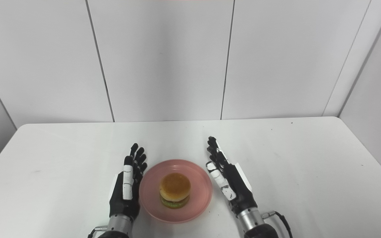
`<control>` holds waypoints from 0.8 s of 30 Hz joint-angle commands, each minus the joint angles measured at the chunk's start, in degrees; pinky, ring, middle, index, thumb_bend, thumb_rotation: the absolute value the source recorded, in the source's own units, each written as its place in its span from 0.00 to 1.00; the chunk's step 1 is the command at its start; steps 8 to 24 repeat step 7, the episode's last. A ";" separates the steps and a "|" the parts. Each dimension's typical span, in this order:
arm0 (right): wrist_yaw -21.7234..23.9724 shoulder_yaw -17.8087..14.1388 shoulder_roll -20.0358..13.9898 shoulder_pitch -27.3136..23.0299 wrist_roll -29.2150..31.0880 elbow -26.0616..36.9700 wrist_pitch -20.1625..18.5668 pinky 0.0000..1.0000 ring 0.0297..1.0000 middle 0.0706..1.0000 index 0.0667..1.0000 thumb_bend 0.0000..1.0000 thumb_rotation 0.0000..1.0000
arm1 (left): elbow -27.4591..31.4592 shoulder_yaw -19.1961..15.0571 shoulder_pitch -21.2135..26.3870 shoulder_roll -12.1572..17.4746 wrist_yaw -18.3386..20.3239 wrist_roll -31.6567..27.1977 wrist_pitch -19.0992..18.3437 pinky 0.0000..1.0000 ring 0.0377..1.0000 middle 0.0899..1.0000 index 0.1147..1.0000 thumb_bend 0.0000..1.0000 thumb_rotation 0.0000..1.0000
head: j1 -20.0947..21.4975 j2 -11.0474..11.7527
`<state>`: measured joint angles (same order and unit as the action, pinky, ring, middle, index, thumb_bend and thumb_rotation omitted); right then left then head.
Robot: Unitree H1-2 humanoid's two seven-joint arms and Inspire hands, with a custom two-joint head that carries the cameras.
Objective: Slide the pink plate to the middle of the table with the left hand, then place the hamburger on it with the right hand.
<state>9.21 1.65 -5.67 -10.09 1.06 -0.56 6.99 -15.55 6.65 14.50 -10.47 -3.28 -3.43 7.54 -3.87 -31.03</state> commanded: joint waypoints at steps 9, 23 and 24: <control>-3.21 -0.64 2.90 -0.78 0.38 2.06 -2.63 1.00 1.00 1.00 1.00 0.69 1.00 | -0.87 0.36 -4.10 -0.78 0.60 0.42 0.66 1.00 1.00 0.99 0.98 0.79 1.00 | 0.33 -0.10; -3.21 -0.64 2.90 -0.78 0.38 2.06 -2.63 1.00 1.00 1.00 1.00 0.69 1.00 | -0.87 0.36 -4.10 -0.78 0.60 0.42 0.66 1.00 1.00 0.99 0.98 0.79 1.00 | 0.33 -0.10; -3.21 -0.64 2.90 -0.78 0.38 2.06 -2.63 1.00 1.00 1.00 1.00 0.69 1.00 | -0.87 0.36 -4.10 -0.78 0.60 0.42 0.66 1.00 1.00 0.99 0.98 0.79 1.00 | 0.33 -0.10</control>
